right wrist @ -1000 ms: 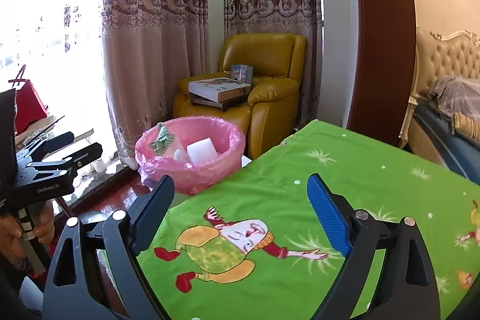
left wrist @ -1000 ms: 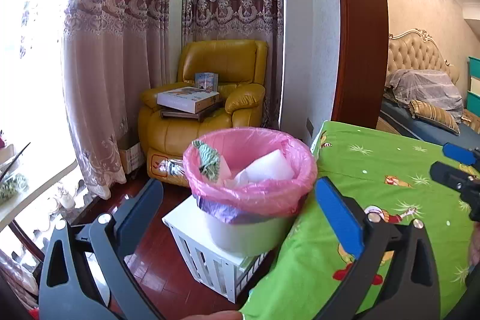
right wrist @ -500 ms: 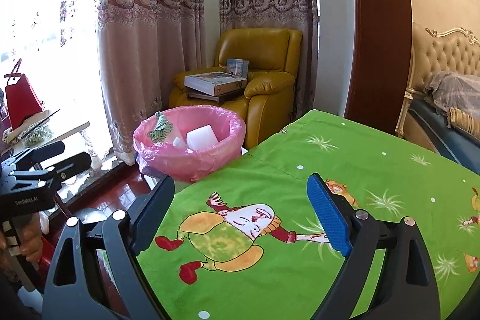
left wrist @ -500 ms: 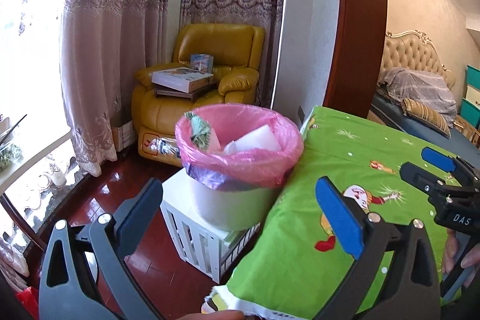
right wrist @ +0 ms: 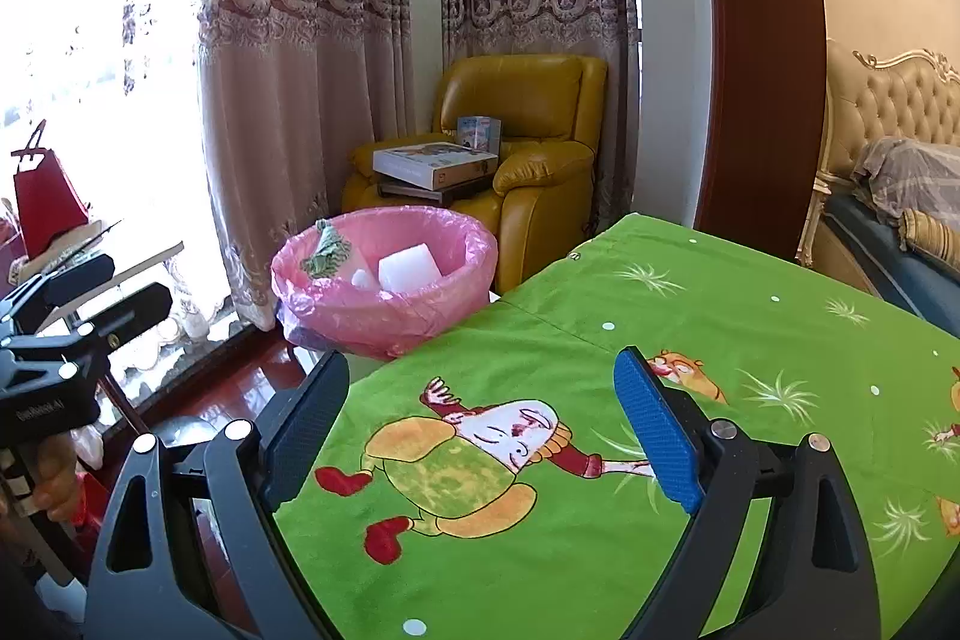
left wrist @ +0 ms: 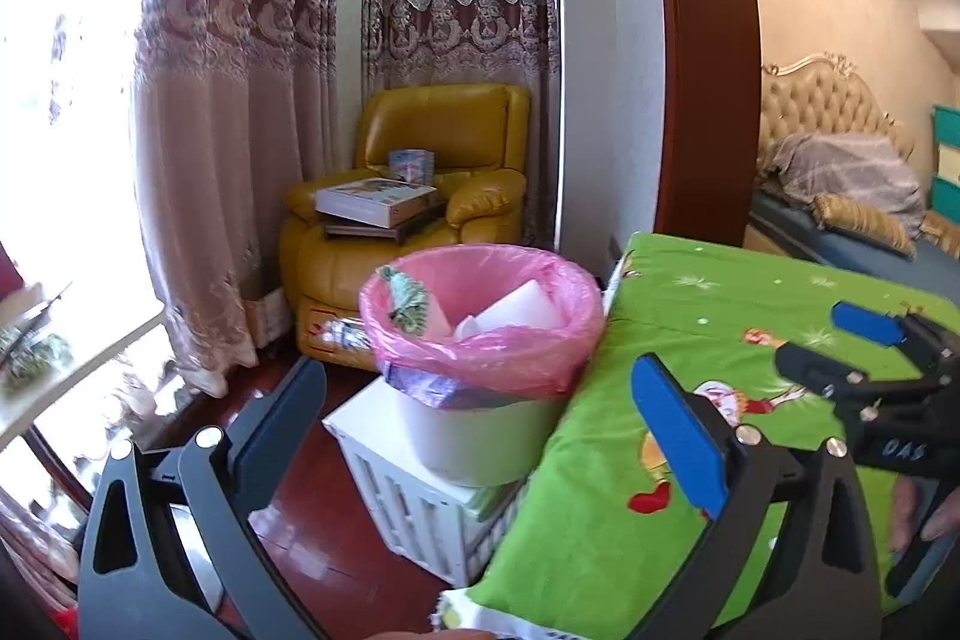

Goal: Collect trash

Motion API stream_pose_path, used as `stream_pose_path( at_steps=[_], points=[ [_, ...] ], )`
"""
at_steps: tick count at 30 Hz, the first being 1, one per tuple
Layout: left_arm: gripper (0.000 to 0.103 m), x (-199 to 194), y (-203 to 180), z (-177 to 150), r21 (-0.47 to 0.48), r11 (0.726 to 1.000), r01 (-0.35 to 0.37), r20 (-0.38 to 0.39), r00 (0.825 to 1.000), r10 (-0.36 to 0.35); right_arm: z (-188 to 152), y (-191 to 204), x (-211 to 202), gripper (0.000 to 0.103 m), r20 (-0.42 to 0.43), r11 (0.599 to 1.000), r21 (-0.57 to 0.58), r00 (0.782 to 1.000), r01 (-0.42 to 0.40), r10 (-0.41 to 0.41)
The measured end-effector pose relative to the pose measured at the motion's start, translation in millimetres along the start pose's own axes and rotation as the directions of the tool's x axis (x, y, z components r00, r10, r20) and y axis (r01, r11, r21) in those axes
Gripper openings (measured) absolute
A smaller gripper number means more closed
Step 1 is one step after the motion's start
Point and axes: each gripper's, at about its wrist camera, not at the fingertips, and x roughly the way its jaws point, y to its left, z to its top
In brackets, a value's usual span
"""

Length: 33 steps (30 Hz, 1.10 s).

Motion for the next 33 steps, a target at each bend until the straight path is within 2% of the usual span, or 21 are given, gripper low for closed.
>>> stream_pose_path(
  at_steps=[13, 33],
  points=[
    [0.099, 3.5, 0.3, -5.5, -0.011, 0.999, 0.035, -0.027, 0.999, -0.035, -3.5, 3.6, 3.4, 0.084, -0.011, 1.000, -0.006, 1.000, -0.017, 0.017],
    [0.099, 6.2, -2.5, -9.6, -0.005, 1.000, 0.031, -0.043, 0.999, -0.031, -8.4, 7.2, 7.8, 0.084, -0.019, 1.000, -0.012, 1.000, -0.018, 0.017]
  ],
)
